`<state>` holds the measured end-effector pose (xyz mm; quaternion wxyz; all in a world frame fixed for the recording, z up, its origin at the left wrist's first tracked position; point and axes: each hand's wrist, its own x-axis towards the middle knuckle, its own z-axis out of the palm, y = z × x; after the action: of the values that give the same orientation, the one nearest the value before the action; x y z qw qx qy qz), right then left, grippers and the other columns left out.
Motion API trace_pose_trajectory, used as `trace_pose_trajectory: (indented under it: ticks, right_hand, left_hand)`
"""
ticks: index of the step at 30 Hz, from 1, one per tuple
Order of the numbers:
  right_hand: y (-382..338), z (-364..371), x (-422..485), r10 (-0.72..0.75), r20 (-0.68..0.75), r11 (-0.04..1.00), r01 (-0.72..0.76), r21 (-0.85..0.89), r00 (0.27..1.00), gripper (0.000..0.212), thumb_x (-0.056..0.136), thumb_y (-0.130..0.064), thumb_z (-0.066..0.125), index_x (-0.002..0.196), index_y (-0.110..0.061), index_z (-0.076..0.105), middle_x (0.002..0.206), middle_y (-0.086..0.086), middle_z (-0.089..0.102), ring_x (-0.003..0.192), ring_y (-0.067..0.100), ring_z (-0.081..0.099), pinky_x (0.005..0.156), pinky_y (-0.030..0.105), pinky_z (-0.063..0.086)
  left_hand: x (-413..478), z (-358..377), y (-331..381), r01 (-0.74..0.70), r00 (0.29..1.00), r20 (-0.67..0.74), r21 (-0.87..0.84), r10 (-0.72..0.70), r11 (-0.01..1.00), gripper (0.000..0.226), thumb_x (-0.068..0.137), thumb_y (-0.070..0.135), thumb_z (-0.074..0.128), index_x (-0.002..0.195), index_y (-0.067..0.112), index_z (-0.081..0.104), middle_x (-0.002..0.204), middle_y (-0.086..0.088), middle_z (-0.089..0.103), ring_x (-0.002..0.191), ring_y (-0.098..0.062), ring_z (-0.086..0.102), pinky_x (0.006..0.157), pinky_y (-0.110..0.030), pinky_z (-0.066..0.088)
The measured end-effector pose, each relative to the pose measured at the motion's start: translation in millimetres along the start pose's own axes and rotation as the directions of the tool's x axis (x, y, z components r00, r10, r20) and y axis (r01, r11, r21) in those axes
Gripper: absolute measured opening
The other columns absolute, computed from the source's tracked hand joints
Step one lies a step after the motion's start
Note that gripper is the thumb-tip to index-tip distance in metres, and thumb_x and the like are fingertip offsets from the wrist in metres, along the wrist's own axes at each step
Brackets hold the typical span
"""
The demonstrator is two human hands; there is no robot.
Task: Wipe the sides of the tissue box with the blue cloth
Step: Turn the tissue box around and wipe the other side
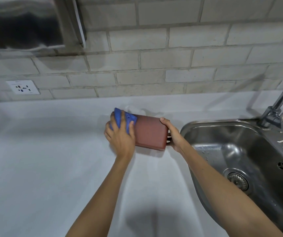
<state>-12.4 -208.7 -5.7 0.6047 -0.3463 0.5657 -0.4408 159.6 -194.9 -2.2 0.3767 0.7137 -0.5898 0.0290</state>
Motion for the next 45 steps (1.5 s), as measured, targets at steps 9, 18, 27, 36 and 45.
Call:
trace_pose_trajectory:
  ticks: [9, 18, 27, 36, 45]
  right_hand:
    - [-2.6, 4.3, 2.1, 0.038, 0.045, 0.998, -0.040, 0.044, 0.998, 0.045, 0.071, -0.060, 0.063, 0.089, -0.018, 0.068, 0.087, 0.007, 0.064, 0.081, 0.022, 0.059, 0.075, 0.033, 0.048]
    - [-3.4, 3.8, -2.9, 0.022, -0.026, 0.999, -0.021, 0.027, 0.999, 0.083, 0.057, -0.060, 0.069, 0.121, -0.009, 0.057, 0.088, 0.001, 0.062, 0.075, 0.016, 0.058, 0.064, 0.027, 0.047]
    - [-7.6, 25.1, -3.6, -0.035, -0.134, 0.988, 0.055, 0.144, 0.990, 0.117, 0.055, -0.054, 0.075, 0.150, -0.025, 0.014, 0.123, 0.008, 0.060, 0.104, 0.022, 0.062, 0.083, 0.033, 0.051]
    - [-5.2, 52.0, -18.6, -0.222, -0.216, 0.974, 0.228, 0.001, 0.951, 0.097, 0.066, -0.060, 0.068, 0.147, -0.027, 0.027, 0.143, 0.010, 0.040, 0.120, 0.024, 0.049, 0.106, 0.040, 0.042]
    - [18.1, 87.7, -53.3, -0.533, -0.148, 0.833, 0.487, -0.262, 0.833, 0.067, 0.088, -0.040, 0.059, 0.146, -0.019, 0.032, 0.137, 0.008, 0.025, 0.112, 0.011, 0.044, 0.093, 0.015, 0.040]
  left_hand:
    - [-57.3, 7.7, 61.4, -0.215, 0.976, 0.037, -0.027, 0.216, 0.976, 0.043, 0.090, 0.035, 0.048, 0.128, 0.020, 0.059, 0.135, -0.018, 0.057, 0.113, -0.041, 0.059, 0.096, -0.054, 0.046]
    - [7.3, 5.8, -3.3, 0.191, 0.981, 0.002, -0.150, -0.193, 0.970, 0.050, 0.096, 0.033, 0.046, 0.143, 0.018, 0.039, 0.152, -0.016, 0.033, 0.130, -0.040, 0.037, 0.108, -0.048, 0.029]
    - [-57.9, 8.4, 46.9, -0.051, 0.997, 0.051, -0.215, 0.063, 0.975, 0.047, 0.096, 0.032, 0.043, 0.140, 0.018, 0.045, 0.148, -0.021, 0.040, 0.123, -0.044, 0.047, 0.104, -0.052, 0.039]
    - [-37.0, -12.8, 54.8, 0.246, 0.969, 0.143, -0.484, -0.201, 0.840, 0.047, 0.100, 0.030, 0.039, 0.146, 0.025, 0.032, 0.157, -0.010, 0.021, 0.138, -0.032, 0.023, 0.115, -0.044, 0.024]
    - [-11.8, -31.5, 25.2, 0.600, 0.796, 0.327, -0.537, -0.509, 0.593, 0.078, 0.076, 0.057, 0.064, 0.135, 0.013, 0.039, 0.136, -0.013, 0.047, 0.120, -0.035, 0.051, 0.105, -0.047, 0.041]
